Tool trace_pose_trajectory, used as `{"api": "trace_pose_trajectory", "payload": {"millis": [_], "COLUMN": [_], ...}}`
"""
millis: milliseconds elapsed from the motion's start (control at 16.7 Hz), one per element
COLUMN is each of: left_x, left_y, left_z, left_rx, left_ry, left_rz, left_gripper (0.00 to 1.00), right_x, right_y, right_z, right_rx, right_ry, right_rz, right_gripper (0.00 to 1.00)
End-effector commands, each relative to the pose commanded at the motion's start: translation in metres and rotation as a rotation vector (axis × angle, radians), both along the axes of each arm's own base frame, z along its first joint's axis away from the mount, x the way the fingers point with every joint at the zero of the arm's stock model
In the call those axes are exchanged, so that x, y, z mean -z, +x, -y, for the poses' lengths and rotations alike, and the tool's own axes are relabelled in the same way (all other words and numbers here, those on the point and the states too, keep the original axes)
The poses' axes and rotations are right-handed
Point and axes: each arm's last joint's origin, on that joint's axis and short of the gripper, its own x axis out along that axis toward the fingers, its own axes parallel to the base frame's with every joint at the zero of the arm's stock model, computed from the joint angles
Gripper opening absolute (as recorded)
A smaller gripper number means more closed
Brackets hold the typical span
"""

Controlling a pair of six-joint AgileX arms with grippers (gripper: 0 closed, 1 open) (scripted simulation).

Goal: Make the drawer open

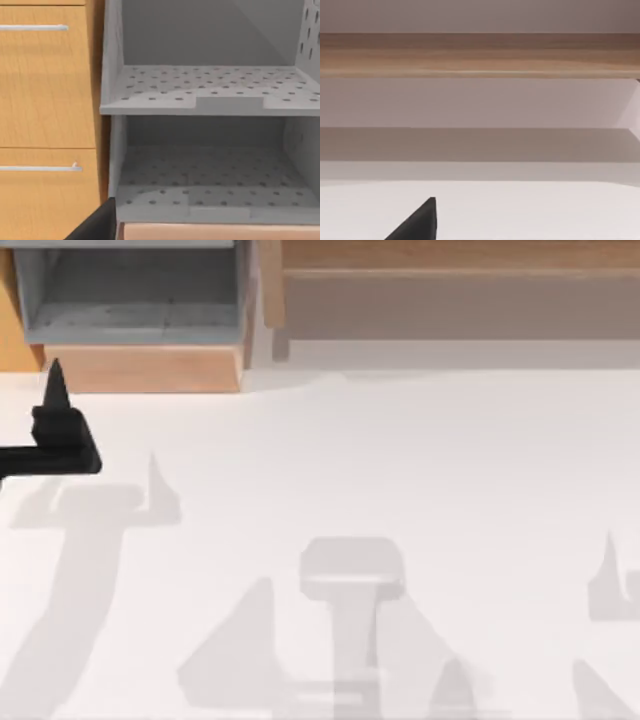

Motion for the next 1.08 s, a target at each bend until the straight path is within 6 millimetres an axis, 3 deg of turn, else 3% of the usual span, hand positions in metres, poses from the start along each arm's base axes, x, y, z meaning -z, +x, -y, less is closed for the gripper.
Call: {"api": "trace_pose_trajectory", "payload": {"millis": [240, 660, 900, 1080], "left_x": [0.000, -0.003, -0.012, -0.010], "left_y": [0.015, 0.023, 0.064, 0.108], "left_z": [0.011, 0.006, -0.019, -0.056], "left_rx": [-0.003, -0.019, -0.076, -0.116], "left_ry": [0.002, 0.034, 0.222, 0.479], "left_rz": [-0.002, 0.003, 0.013, -0.003], "left_gripper": [1.00, 1.00, 1.00, 1.00], "right_x": [0.000, 0.000, 0.000, 0.000], "right_y": [0.000, 0.000, 0.000, 0.000], "right_z": [0.000, 0.000, 0.000, 0.000], "right_rx": [0.000, 0.000, 0.000, 0.000], "right_ry": [0.000, 0.000, 0.000, 0.000], "right_rz": [0.000, 0.000, 0.000, 0.000], "right_gripper": [1.00, 1.00, 1.00, 1.00]}}
